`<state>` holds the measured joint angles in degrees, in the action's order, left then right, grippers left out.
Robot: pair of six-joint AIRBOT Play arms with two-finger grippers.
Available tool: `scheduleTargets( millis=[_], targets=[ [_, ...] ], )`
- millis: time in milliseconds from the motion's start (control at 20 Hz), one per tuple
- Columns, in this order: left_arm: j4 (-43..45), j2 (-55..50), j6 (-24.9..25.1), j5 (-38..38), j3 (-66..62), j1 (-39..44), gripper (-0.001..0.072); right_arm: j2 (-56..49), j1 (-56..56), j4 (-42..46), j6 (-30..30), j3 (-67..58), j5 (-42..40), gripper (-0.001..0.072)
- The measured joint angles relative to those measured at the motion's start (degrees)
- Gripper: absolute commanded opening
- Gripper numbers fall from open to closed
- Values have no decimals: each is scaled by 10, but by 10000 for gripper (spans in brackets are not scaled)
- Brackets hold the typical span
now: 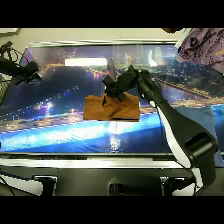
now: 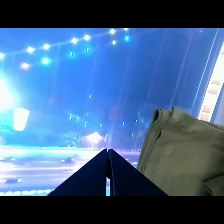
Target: Fold the clothes and pants, and hang the long-sleeved shirts on hangers.
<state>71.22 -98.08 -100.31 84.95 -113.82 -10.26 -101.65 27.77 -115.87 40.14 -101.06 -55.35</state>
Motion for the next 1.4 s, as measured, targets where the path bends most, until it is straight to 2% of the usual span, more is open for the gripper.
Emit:
scheduleTargets(
  millis=[400,450,500,600,700,800,850,1050,1100,1400],
  targets=[
    [0,0,0,-2,14,0,16,-47,40,-29,14,0,62,34],
    [0,0,0,-2,14,0,15,-52,44,-31,14,0,67,72],
    [0,0,0,-3,14,0,16,-55,48,-33,14,0,72,173],
    [0,0,0,-3,14,0,16,-57,52,-41,19,0,88,306],
    [0,0,0,-3,14,0,15,-57,54,-61,35,0,109,348],
    [0,0,0,-3,14,0,15,-47,55,-87,63,-2,121,423],
    [0,0,0,-3,14,0,15,-39,54,-96,79,-5,121,425],
    [0,0,0,-3,14,0,15,11,9,-115,134,-19,73,431],
    [0,0,0,-3,14,0,15,29,-16,-117,150,-21,51,456],
    [0,0,0,-3,14,0,15,83,-242,-122,300,-11,-121,483]
  ],
)
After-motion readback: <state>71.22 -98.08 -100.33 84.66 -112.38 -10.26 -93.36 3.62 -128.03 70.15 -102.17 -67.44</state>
